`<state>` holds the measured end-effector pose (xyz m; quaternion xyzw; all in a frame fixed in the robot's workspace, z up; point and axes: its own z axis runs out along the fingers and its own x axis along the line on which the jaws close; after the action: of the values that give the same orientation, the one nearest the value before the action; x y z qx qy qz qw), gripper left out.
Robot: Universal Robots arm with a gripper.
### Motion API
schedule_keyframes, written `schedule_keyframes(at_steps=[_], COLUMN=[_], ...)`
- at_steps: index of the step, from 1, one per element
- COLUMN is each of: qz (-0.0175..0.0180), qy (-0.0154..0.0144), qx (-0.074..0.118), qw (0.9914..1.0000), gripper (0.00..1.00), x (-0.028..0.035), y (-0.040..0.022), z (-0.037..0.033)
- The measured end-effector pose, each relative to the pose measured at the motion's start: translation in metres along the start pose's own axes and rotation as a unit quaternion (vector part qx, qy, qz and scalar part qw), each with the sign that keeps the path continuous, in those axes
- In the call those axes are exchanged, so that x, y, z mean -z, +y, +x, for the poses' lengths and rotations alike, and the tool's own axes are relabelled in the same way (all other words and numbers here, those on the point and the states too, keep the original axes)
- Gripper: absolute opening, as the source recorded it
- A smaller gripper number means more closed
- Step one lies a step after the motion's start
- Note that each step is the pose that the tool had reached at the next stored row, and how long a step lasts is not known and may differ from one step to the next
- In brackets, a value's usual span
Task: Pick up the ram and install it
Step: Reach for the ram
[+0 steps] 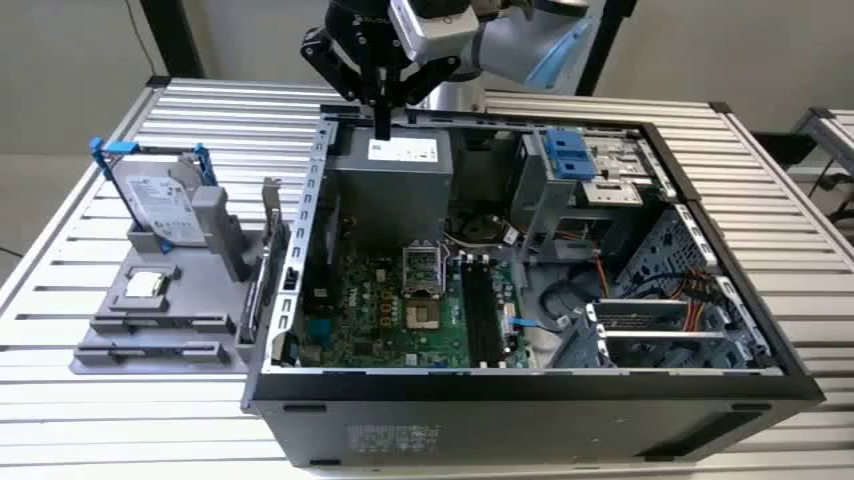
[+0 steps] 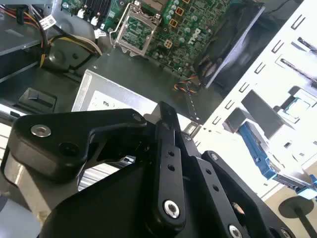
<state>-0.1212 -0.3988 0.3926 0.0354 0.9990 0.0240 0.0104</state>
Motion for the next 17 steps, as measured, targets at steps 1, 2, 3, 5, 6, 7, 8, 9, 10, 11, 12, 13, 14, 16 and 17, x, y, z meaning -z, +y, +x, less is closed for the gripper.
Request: schedule_keyframes(at_steps=[1,2,3,5,6,7,8,9,10,11,12,13,14,16,17], qz=[0.0000,0.0000,0.0000,0.0000,0.0000,0.0000,0.0000,0.0000,0.0000,0.0000,0.0000,0.0000,0.0000,0.0000,0.0000], qy=[0.0000,0.0000,0.0000,0.0000,0.0000,0.0000,0.0000,0.0000,0.0000,0.0000,0.0000,0.0000,0.0000,0.0000,0.0000], qx=[0.000,0.000,0.000,0.000,0.000,0.000,0.000,0.000,0.000,0.000,0.000,0.000,0.000,0.000,0.000], qw=[1.00000,1.00000,1.00000,1.00000,1.00000,1.00000,1.00000,1.00000,1.00000,1.00000,1.00000,1.00000,1.00000,1.00000,1.00000], gripper=[0.00,0.00,0.00,0.00,0.00,0.00,0.00,0.00,0.00,0.00,0.00,0.00,0.00,0.00,0.00], x=[0.0000,0.0000,0.0000,0.0000,0.0000,0.0000,0.0001,0.0001,0.0001,0.0001,0.0001,0.0001,0.0001,0.0001,0.0001], y=[0.0000,0.0000,0.0000,0.0000,0.0000,-0.0001,-0.0001,-0.0001,-0.0001,-0.0002,-0.0002,-0.0003,-0.0003,-0.0004,-0.0004], z=[0.0000,0.0000,0.0001,0.0005,0.0007,0.0011,0.0014,0.0018,0.0023,0.0027,0.0032,0.0037,0.0041,0.0052,0.0057])
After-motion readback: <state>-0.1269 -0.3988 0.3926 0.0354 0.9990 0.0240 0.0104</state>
